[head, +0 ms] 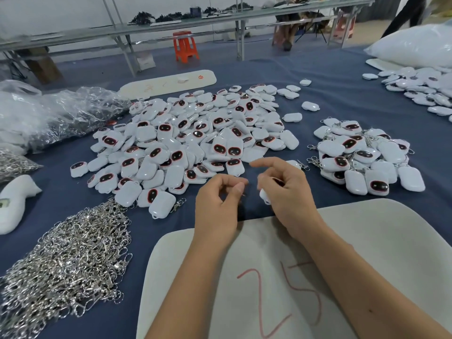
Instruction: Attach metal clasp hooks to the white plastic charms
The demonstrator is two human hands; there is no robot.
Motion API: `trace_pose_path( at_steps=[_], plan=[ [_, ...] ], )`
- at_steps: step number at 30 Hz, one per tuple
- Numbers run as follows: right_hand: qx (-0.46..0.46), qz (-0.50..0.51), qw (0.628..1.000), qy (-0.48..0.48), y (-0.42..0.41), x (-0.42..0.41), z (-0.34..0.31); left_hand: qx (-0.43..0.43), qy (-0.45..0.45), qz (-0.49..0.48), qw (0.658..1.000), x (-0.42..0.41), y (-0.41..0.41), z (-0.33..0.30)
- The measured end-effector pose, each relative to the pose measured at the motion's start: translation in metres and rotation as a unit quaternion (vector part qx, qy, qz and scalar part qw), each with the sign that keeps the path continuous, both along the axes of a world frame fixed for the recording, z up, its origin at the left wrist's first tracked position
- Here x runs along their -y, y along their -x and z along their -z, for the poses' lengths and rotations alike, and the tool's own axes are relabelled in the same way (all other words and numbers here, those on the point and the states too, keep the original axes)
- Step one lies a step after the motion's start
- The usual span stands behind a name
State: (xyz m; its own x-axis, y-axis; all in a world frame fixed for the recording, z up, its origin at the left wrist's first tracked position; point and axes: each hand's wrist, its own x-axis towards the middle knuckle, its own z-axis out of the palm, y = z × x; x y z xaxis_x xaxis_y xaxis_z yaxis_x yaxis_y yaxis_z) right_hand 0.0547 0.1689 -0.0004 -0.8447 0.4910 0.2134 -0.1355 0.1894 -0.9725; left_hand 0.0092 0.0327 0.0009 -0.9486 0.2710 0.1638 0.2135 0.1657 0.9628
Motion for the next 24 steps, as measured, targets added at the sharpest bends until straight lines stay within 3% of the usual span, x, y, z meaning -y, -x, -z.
trace_pose_path(
  at_steps=[5,8,13,20,24],
  plan=[
    [0.033,-0.110,0.989,-0.089,-0.0003,0.0013,0.0039,0.040,-0.015,-0.020,0.999,0.0033,0.0055,0.0021],
    [0.035,-0.105,0.986,-0.127,-0.0009,0.0026,0.0043,0.081,-0.054,-0.033,0.995,0.0050,0.0087,0.0030],
    [0.043,-0.096,0.989,-0.101,-0.0005,0.0021,0.0034,0.137,-0.145,-0.042,0.979,0.0083,0.0105,0.0023],
    [0.021,-0.127,0.989,-0.078,-0.0003,0.0015,0.0034,0.059,-0.101,-0.047,0.992,0.0065,0.0069,0.0019],
    [0.004,-0.087,0.991,-0.106,0.0005,0.0007,0.0054,0.018,-0.081,-0.040,0.996,0.0062,0.0039,0.0013]
  ],
)
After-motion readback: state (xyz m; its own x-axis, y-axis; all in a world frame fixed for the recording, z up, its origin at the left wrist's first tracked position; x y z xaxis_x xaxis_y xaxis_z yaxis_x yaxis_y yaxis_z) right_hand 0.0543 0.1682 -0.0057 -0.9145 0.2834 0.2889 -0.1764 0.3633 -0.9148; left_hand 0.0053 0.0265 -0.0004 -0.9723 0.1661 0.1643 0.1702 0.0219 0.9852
